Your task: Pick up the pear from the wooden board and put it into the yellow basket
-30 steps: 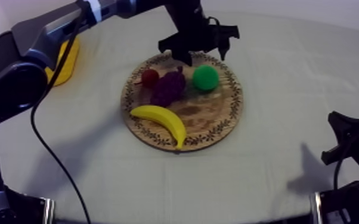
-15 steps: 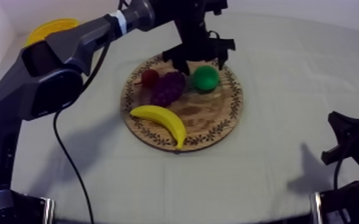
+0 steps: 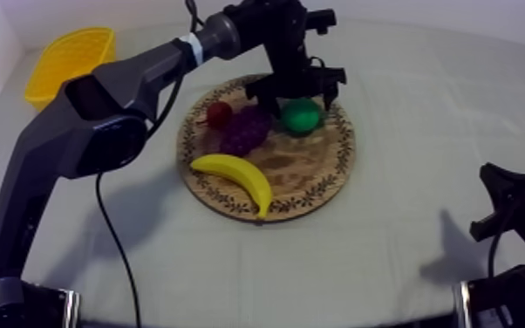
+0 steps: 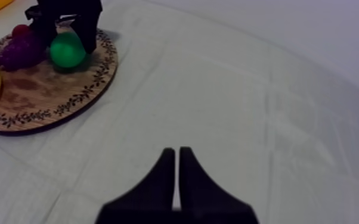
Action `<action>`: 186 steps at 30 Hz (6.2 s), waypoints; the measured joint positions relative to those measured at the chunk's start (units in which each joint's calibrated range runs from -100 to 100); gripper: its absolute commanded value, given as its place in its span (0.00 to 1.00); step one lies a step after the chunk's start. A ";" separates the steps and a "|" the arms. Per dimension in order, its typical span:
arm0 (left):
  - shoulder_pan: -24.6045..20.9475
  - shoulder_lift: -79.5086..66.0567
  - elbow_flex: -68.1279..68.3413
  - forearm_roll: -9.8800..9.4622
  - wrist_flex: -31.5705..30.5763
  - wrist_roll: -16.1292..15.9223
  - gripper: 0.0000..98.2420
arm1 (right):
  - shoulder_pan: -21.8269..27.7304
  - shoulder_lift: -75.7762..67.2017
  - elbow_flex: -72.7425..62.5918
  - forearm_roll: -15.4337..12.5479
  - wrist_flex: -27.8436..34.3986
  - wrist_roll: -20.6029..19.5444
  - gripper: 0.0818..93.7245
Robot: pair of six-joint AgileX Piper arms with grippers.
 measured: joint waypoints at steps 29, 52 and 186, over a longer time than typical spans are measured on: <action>1.71 -15.49 12.48 -0.81 -1.06 -1.39 0.41 | 0.00 0.00 0.00 0.00 0.00 0.04 0.00; -3.61 -47.93 38.59 -4.24 -0.96 -2.55 0.41 | 0.00 0.00 0.00 0.00 0.00 0.06 0.00; -30.28 -91.37 97.20 -4.10 -43.72 -13.18 0.09 | 0.00 0.00 0.00 -0.01 0.00 0.05 0.00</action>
